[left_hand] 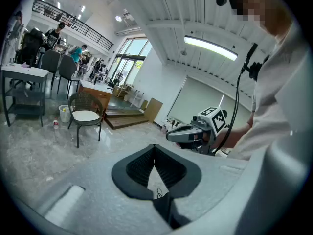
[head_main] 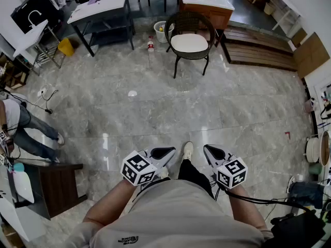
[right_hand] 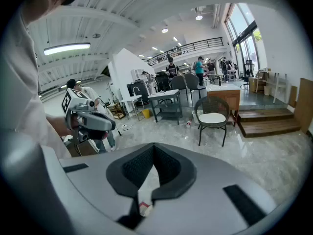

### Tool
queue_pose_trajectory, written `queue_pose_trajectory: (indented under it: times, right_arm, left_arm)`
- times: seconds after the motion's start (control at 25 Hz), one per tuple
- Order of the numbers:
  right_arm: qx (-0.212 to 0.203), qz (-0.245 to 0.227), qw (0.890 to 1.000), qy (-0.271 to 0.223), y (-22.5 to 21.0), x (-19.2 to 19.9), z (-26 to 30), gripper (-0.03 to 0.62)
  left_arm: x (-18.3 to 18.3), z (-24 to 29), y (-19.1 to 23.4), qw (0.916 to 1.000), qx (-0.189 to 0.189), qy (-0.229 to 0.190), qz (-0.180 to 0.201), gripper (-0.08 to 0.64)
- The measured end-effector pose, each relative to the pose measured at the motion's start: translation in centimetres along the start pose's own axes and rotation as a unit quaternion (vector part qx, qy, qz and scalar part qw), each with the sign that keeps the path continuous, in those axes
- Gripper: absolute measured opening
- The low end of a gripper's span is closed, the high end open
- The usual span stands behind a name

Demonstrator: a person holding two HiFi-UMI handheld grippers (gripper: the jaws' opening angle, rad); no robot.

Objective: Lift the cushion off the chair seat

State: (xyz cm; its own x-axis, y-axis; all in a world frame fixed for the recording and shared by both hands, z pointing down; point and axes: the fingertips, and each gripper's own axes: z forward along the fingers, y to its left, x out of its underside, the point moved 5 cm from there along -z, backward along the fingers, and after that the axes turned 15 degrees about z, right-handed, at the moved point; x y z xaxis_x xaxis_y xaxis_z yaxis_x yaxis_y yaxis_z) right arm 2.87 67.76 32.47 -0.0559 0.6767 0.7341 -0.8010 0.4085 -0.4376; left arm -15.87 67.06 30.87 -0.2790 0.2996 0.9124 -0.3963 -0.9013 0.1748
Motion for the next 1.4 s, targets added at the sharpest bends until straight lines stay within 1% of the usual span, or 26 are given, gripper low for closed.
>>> queue_pose_trajectory:
  times: [0.2,0.36,0.48,0.64,0.76,0.84,0.88,1.0,1.08,1.24,1.4]
  right_arm:
    - [-0.015,-0.018,1.000,-0.004,-0.4,-1.6,1.6,0.012]
    - [-0.022,-0.020,1.000,-0.009,-2.4,-3.8,2.3,0.012]
    - [-0.020,-0.018,1.000,-0.010,-4.9,-5.0,2.7,0.012]
    - [-0.019,-0.001,1.000,-0.014,-9.6,-7.0,3.4,0.014]
    - [-0.031,-0.007,0.999,-0.026,-12.8,-10.0,3.9,0.017]
    - [-0.040,-0.010,0.999,-0.032,-14.7,-12.0,4.2,0.018]
    - [-0.044,-0.011,0.998,-0.033,-15.6,-12.7,4.3,0.023]
    - [-0.052,-0.018,0.998,-0.028,-18.4,-14.5,4.7,0.071]
    - [-0.054,-0.010,0.998,-0.023,-20.3,-15.5,5.5,0.094]
    - [-0.056,0.017,0.998,-0.016,-22.8,-16.7,7.7,0.104]
    - [-0.061,0.039,0.997,-0.018,-24.3,-19.0,11.6,0.104]
  left_arm:
    - [0.0,-0.1,2.1,0.9996,-0.026,0.004,-0.009,0.008]
    - [-1.4,1.6,3.4,0.9995,-0.030,0.006,-0.010,0.008]
    - [-2.2,4.0,4.5,0.9996,-0.023,0.011,-0.007,0.008]
    - [-4.0,8.7,6.6,0.9996,-0.016,0.022,0.005,0.008]
    - [-6.6,12.1,8.1,0.9992,-0.023,0.019,0.026,0.009]
    - [-8.1,14.1,9.3,0.9988,-0.028,0.021,0.034,0.009]
    - [-8.8,15.0,9.7,0.9989,-0.029,0.021,0.032,0.009]
    - [-10.5,17.6,11.3,0.9992,-0.033,0.014,0.018,0.011]
    - [-11.6,19.1,12.7,0.9992,-0.036,0.014,0.010,0.020]
    - [-12.4,20.8,15.0,0.9991,-0.035,0.021,-0.005,0.031]
    - [-12.4,21.9,19.3,0.9993,-0.028,0.022,-0.012,0.031]
